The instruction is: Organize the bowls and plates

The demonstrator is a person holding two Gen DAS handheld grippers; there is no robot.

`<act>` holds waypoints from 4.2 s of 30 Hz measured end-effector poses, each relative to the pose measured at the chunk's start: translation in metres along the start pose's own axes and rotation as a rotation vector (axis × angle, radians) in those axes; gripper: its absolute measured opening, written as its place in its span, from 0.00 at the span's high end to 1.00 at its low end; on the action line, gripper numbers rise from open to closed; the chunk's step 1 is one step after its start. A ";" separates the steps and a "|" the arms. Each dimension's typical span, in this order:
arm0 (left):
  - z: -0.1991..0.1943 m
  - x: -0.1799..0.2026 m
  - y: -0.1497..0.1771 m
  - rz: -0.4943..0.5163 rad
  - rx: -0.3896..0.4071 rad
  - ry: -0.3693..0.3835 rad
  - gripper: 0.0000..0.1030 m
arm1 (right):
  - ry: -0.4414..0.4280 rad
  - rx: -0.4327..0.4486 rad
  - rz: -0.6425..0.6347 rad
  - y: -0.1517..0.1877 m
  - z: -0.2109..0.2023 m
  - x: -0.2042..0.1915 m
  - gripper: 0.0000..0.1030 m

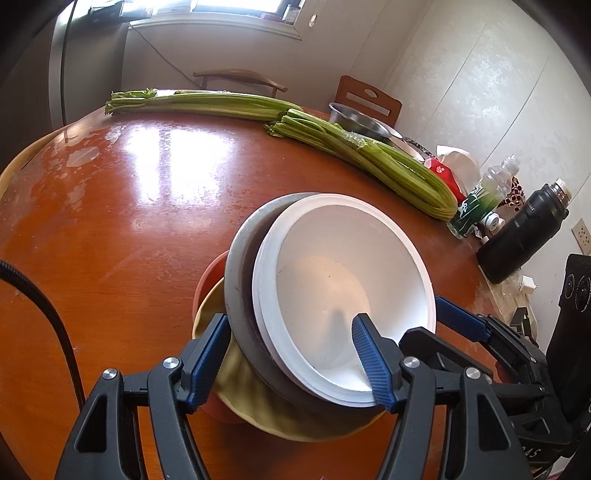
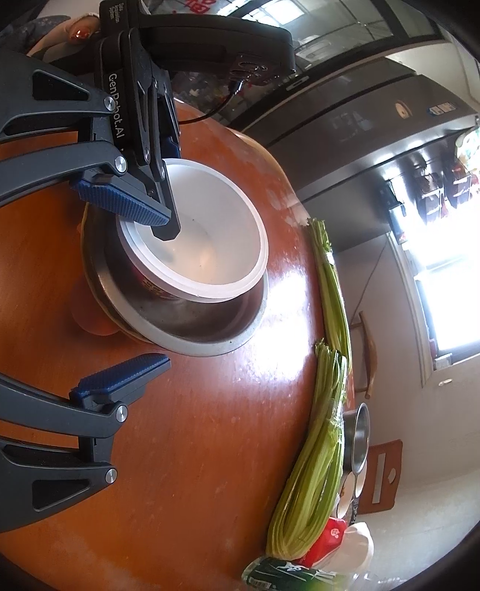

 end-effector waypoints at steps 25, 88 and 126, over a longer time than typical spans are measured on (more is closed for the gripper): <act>-0.002 0.002 0.001 0.018 0.010 -0.009 0.34 | 0.037 0.004 -0.014 0.002 -0.002 -0.005 0.29; -0.068 0.011 0.131 -0.039 0.197 -0.289 0.28 | 0.220 0.155 -0.043 0.096 -0.073 -0.014 0.29; -0.063 0.006 0.136 -0.040 0.177 -0.295 0.28 | 0.239 0.104 -0.064 0.111 -0.060 -0.019 0.29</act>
Point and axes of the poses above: each gripper's, at about its wrist camera, not at the fingertips, and z roughly the way its jaws point, x to its right, y to its underside, the point moved 8 cm from there along z, roughly the way its jaws point, and after that the axes turned 12 degrees about -x, right-handed, at the moved point
